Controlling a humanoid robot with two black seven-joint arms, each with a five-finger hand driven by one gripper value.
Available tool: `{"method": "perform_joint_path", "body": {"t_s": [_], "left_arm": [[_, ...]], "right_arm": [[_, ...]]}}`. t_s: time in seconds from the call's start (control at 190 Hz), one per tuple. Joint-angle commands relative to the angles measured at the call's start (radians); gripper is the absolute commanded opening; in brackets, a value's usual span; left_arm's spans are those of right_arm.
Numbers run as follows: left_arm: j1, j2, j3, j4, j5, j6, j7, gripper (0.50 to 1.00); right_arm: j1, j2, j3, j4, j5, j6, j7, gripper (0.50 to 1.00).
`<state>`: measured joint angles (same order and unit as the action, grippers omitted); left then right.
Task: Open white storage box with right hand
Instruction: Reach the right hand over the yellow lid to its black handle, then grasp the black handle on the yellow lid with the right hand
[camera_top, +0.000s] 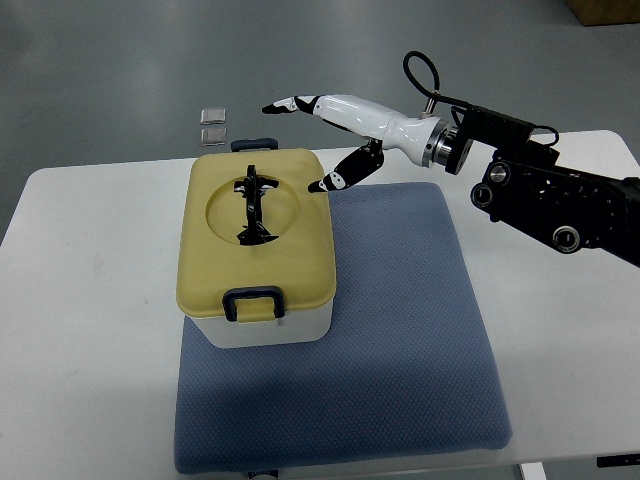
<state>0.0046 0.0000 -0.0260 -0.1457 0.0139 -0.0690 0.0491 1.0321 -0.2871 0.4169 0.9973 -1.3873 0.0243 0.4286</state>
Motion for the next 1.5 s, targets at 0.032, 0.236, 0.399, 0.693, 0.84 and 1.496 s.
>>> {"method": "perform_joint_path", "body": {"t_s": [0.032,0.236,0.399,0.693,0.84,1.496], "left_arm": [[0.000,0.000,0.001,0.000,0.000,0.000,0.000,1.000],[0.000,0.000,0.001,0.000,0.000,0.000,0.000,1.000],[0.000,0.000,0.001,0.001,0.000,0.000,0.000,1.000],[0.000,0.000,0.003,0.001,0.000,0.000,0.000,1.000],[0.000,0.000,0.004,0.001,0.000,0.000,0.000,1.000],[0.000,0.000,0.004,0.003,0.000,0.000,0.000,1.000]], "right_arm": [[-0.004,0.023,-0.007,0.000,-0.002,-0.009,0.004,0.911],[-0.007,0.046,-0.027,-0.002,-0.002,-0.049,0.010,0.901],[-0.006,0.074,-0.027,-0.009,-0.001,-0.072,0.012,0.891],[-0.007,0.120,-0.023,-0.014,0.017,-0.089,0.012,0.876],[-0.012,0.155,-0.021,-0.026,0.017,-0.093,0.015,0.870],[-0.047,0.207,-0.007,-0.062,0.019,-0.165,0.016,0.568]]}}
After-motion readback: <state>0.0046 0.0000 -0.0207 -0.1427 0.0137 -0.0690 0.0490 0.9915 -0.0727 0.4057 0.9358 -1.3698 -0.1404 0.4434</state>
